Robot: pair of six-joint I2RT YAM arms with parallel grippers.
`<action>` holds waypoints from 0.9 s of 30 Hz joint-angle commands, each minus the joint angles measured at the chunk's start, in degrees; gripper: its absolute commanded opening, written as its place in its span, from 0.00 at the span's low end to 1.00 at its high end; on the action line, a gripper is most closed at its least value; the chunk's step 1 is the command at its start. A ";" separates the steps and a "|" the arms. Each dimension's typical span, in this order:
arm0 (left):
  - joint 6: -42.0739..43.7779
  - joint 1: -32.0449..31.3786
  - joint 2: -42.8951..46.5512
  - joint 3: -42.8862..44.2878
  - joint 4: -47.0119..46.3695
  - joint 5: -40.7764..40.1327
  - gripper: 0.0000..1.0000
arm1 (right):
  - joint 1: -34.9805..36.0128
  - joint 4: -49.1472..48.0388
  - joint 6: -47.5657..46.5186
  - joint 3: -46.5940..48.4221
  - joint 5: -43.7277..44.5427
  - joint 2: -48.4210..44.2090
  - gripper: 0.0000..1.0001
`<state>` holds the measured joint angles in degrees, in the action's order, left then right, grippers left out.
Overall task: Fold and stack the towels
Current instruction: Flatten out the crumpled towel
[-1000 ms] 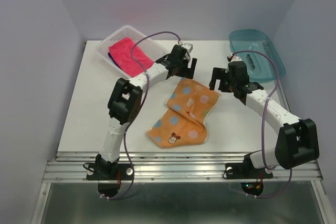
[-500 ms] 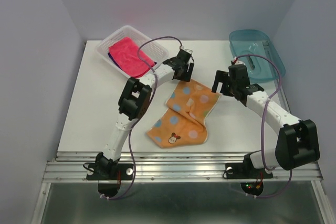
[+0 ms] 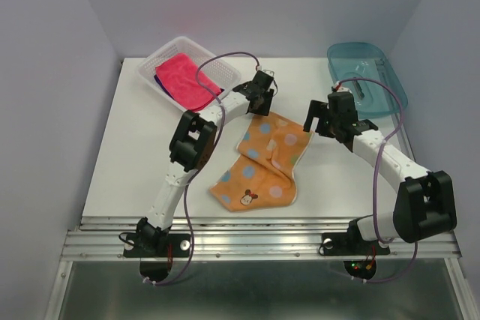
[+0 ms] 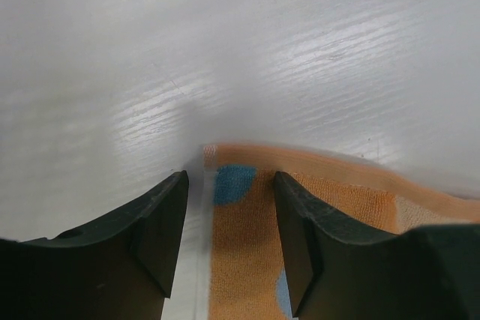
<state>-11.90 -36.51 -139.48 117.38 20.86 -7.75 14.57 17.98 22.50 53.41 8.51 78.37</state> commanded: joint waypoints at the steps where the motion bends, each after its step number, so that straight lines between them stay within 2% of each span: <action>1: 0.39 0.56 -0.79 2.85 0.14 0.89 0.60 | -0.59 -1.01 -0.27 -1.29 -0.69 0.90 1.00; 10: 1.53 2.59 0.26 2.06 -1.70 4.05 0.57 | -0.77 -1.54 -0.26 -0.76 -2.10 2.23 1.00; 16: 2.15 2.59 -1.06 1.80 -2.41 7.40 0.46 | -0.94 -2.24 -0.44 0.38 -2.98 4.77 1.00; 18: 2.41 2.59 -1.23 1.62 -2.41 7.13 0.40 | -1.03 -2.51 -0.44 0.64 -2.98 5.56 1.00; 20: 2.41 2.59 -1.41 1.62 -2.49 6.78 0.29 | -1.38 -3.03 -0.27 1.08 -3.06 6.97 1.00; 22: 2.58 2.59 -1.58 1.71 -2.58 6.78 0.17 | -1.56 -2.86 -0.18 1.70 -2.63 8.46 1.00; 23: 2.93 2.33 -1.76 1.62 -2.58 6.43 0.03 | -1.56 -2.77 -0.35 2.48 -1.67 8.90 1.00; 24: 2.85 2.15 -1.67 1.62 -2.67 5.73 0.00 | -1.65 -2.77 -0.61 2.84 -1.22 9.43 1.00; 27: 2.67 1.62 -1.59 0.49 -3.02 2.04 0.00 | -2.26 -2.95 -1.67 5.38 1.49 12.41 1.00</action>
<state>-10.00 -34.09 -140.25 117.86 16.80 -2.26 13.17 17.52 22.11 53.87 6.24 88.77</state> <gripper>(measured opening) 0.020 0.999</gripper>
